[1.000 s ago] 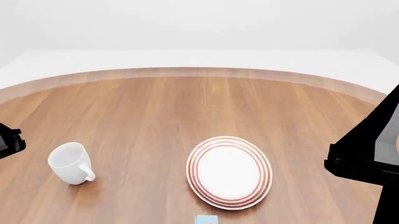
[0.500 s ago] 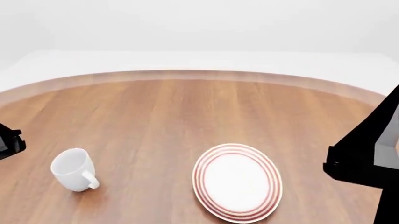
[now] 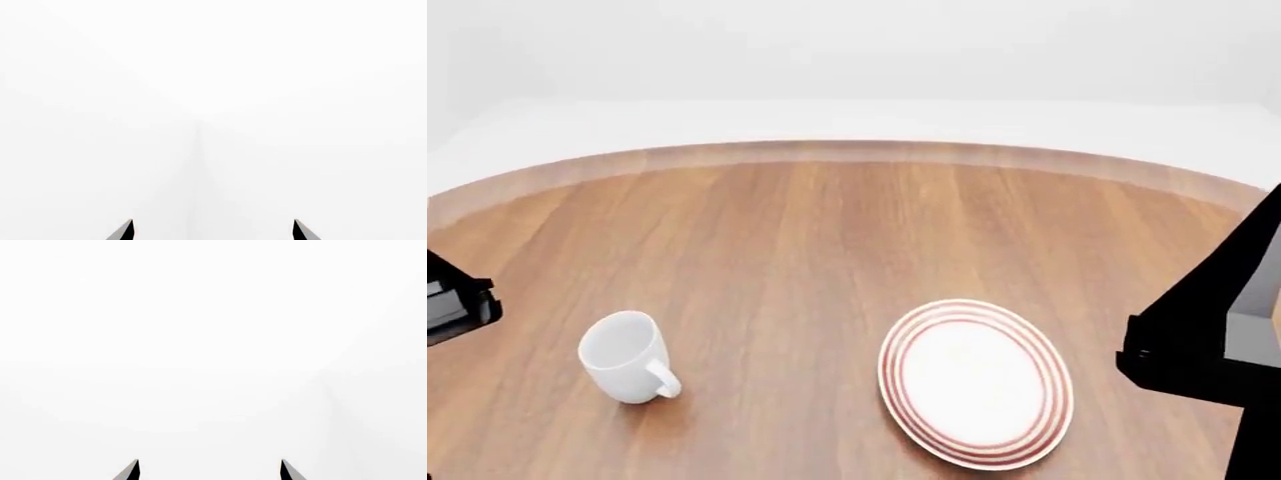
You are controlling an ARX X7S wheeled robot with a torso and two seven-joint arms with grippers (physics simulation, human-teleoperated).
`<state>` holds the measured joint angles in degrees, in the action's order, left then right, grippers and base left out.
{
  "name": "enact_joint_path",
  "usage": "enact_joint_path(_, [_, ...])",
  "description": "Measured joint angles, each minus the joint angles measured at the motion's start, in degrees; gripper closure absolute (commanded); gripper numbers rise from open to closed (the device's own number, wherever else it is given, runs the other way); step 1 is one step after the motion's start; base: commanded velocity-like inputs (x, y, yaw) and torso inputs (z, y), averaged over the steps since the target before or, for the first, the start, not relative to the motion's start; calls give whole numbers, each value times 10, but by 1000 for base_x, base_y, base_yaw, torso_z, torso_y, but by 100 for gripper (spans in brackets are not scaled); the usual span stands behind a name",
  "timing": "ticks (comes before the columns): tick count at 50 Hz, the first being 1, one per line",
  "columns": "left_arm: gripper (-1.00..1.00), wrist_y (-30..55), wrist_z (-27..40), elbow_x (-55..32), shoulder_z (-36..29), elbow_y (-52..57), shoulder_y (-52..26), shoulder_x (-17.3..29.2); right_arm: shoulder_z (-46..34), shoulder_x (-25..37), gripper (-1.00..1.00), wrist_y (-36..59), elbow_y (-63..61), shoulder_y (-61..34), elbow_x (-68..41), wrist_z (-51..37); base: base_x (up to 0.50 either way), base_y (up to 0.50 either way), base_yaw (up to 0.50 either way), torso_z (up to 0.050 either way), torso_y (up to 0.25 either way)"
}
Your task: Pick up the white mug and put it on the plate, and put the chocolate pudding to the right of the plate.
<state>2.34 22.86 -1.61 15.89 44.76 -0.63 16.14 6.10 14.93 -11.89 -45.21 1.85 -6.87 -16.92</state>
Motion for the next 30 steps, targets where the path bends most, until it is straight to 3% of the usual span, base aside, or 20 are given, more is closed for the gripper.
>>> enact_joint_path(11, [-100, 9, 3, 10, -9, -4, -1, 3, -2, 3, -100, -2, 3, 0, 0, -4, 0, 0, 0, 0, -250])
enact_joint_path(21, [-100, 25, 4, 7, -18, -4, -2, 2, -4, 5, -100, -1, 3, 0, 0, -7, 0, 0, 0, 0, 0])
enact_joint_path(30, [-100, 118, -3, -42, -40, 7, -13, -9, -6, 8, -100, -1, 3, 1, 0, -10, 0, 0, 0, 0, 0])
